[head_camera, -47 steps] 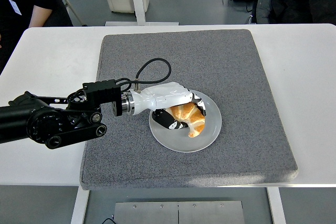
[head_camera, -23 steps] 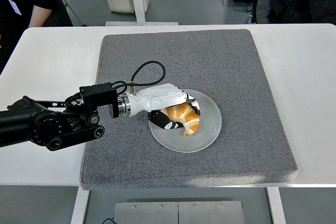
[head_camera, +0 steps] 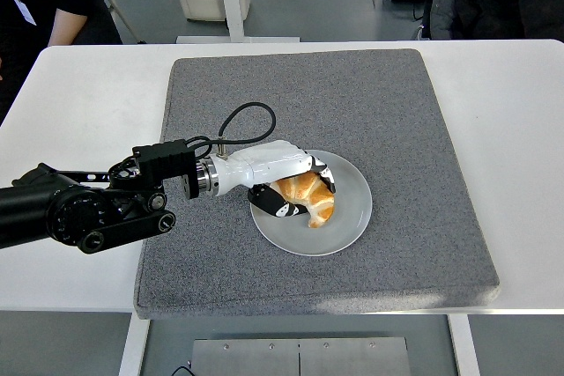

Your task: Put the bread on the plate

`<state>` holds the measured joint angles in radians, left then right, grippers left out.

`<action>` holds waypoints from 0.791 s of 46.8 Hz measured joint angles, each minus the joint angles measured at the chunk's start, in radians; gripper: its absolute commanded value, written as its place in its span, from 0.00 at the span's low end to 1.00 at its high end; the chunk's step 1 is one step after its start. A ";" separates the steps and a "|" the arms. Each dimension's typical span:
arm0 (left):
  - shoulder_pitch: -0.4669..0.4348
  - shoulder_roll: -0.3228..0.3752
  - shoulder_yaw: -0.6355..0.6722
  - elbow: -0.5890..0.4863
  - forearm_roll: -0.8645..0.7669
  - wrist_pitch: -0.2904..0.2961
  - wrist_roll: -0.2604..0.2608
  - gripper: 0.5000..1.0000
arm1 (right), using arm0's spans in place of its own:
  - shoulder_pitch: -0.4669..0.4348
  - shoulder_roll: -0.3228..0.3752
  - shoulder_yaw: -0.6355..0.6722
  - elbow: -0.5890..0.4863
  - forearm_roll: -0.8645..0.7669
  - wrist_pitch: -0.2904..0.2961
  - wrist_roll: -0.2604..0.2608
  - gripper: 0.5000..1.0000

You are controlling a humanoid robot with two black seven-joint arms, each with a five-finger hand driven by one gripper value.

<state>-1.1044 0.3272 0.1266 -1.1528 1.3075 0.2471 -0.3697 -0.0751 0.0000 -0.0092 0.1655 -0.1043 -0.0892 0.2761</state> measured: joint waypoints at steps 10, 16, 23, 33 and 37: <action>0.001 0.004 0.000 -0.001 -0.002 0.000 0.000 0.00 | 0.000 0.000 0.000 0.000 0.000 0.000 0.000 1.00; 0.001 0.004 -0.002 -0.001 -0.010 0.000 0.000 0.16 | 0.000 0.000 0.000 0.000 0.000 0.000 0.000 1.00; 0.001 0.005 -0.002 -0.001 -0.039 -0.001 0.000 0.37 | 0.000 0.000 0.000 0.000 0.000 0.000 0.000 1.00; 0.000 0.006 -0.002 -0.001 -0.069 -0.003 0.001 0.58 | 0.000 0.000 0.000 0.000 0.000 0.000 0.000 1.00; 0.000 0.006 -0.001 -0.001 -0.077 -0.004 0.001 0.65 | 0.000 0.000 0.000 -0.001 0.000 0.000 0.000 1.00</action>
<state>-1.1044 0.3329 0.1255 -1.1535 1.2309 0.2427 -0.3685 -0.0752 0.0000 -0.0092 0.1649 -0.1043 -0.0890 0.2761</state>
